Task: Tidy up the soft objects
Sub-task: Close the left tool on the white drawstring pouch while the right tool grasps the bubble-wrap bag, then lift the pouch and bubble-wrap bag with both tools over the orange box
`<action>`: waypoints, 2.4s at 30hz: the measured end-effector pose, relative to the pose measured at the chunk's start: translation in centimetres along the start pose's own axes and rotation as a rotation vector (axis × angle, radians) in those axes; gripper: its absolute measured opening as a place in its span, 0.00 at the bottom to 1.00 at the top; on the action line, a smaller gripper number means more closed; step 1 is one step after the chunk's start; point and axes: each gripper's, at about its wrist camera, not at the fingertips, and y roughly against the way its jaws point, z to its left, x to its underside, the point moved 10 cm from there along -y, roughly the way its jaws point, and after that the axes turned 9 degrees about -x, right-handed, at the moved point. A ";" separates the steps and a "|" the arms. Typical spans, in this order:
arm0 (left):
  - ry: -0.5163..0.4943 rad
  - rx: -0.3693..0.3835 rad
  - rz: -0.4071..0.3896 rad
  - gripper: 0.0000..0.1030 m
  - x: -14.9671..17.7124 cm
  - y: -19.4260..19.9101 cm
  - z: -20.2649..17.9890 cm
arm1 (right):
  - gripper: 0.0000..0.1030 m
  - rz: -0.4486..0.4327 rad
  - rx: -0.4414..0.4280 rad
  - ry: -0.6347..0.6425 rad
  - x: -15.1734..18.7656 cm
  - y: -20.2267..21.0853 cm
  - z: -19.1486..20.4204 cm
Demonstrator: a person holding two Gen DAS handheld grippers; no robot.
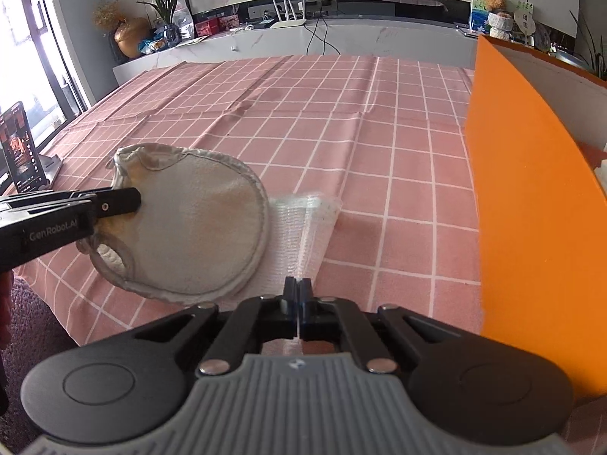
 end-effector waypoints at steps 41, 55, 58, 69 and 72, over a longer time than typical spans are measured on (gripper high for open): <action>0.025 -0.027 0.098 0.09 1.9 -2.1 1.8 | 0.66 0.016 0.124 0.052 -0.9 -2.5 0.3; 0.022 -0.007 0.069 0.09 1.4 -0.7 1.2 | 0.00 0.004 0.102 0.097 -0.9 -1.7 0.5; 0.016 -0.001 0.043 0.09 0.7 0.1 0.8 | 0.00 -0.011 0.109 0.108 -0.8 -0.8 0.6; 0.014 0.035 -0.084 0.09 -3.0 4.3 -0.9 | 0.00 -0.176 0.121 0.174 -3.5 5.4 1.7; 0.003 0.052 -0.125 0.09 -4.2 5.6 -1.8 | 0.00 -0.224 0.121 0.190 -4.2 7.4 2.0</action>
